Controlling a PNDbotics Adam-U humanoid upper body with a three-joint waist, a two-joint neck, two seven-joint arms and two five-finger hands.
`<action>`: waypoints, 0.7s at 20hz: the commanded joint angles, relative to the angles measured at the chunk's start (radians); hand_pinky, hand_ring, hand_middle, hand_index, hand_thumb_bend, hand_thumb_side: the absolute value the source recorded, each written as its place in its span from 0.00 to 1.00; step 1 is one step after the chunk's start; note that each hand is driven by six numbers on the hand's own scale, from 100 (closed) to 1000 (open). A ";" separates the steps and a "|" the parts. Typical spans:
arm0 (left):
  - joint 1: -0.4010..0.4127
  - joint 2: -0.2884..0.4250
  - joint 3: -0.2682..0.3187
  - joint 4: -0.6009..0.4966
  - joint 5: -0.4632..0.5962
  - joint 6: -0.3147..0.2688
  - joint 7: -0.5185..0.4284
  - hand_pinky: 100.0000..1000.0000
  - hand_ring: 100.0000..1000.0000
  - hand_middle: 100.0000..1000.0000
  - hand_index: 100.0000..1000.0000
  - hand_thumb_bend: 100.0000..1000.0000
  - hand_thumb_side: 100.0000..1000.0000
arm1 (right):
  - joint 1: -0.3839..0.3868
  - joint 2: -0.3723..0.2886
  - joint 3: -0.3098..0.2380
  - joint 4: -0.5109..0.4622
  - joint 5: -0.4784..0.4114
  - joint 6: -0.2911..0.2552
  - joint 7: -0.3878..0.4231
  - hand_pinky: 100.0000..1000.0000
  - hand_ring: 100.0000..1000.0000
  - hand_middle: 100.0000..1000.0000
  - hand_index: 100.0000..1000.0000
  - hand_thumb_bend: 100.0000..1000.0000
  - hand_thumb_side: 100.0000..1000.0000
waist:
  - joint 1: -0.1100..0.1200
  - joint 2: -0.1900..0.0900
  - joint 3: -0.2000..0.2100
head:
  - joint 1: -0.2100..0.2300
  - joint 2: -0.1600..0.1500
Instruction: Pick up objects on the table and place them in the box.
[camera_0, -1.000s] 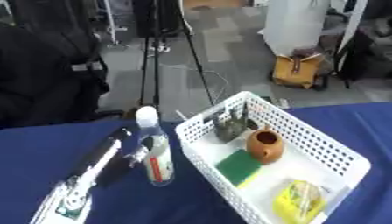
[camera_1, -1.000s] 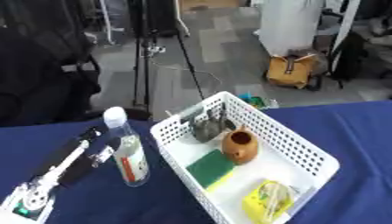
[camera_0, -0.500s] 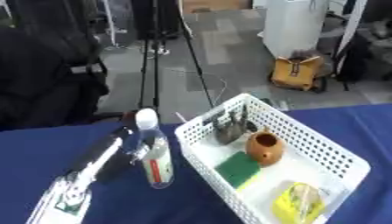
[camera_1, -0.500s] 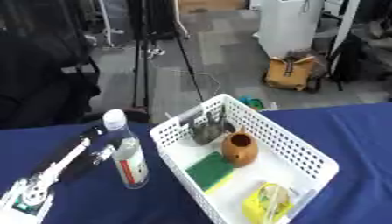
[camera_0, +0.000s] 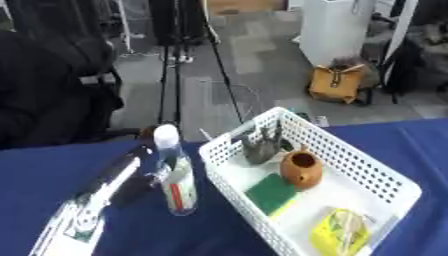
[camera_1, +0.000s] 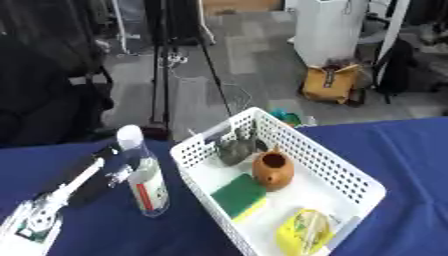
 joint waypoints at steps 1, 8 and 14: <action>-0.020 0.021 0.002 -0.002 -0.014 0.000 -0.012 1.00 1.00 1.00 1.00 0.20 1.00 | -0.006 -0.011 -0.001 -0.012 -0.006 -0.001 0.001 0.60 0.47 0.55 0.66 0.00 0.83 | -0.003 -0.029 -0.001 | -0.001 -0.015; -0.025 0.015 0.003 0.011 -0.019 -0.002 -0.009 1.00 1.00 1.00 1.00 0.21 1.00 | -0.006 -0.011 0.000 -0.012 -0.006 0.000 0.002 0.60 0.46 0.55 0.66 0.00 0.83 | -0.003 -0.026 -0.002 | 0.000 -0.018; -0.035 0.013 0.003 0.032 -0.013 0.004 -0.017 1.00 1.00 1.00 1.00 0.22 1.00 | -0.005 -0.011 0.000 -0.012 -0.008 0.001 0.003 0.60 0.46 0.55 0.66 0.00 0.83 | -0.004 -0.024 -0.003 | -0.002 -0.024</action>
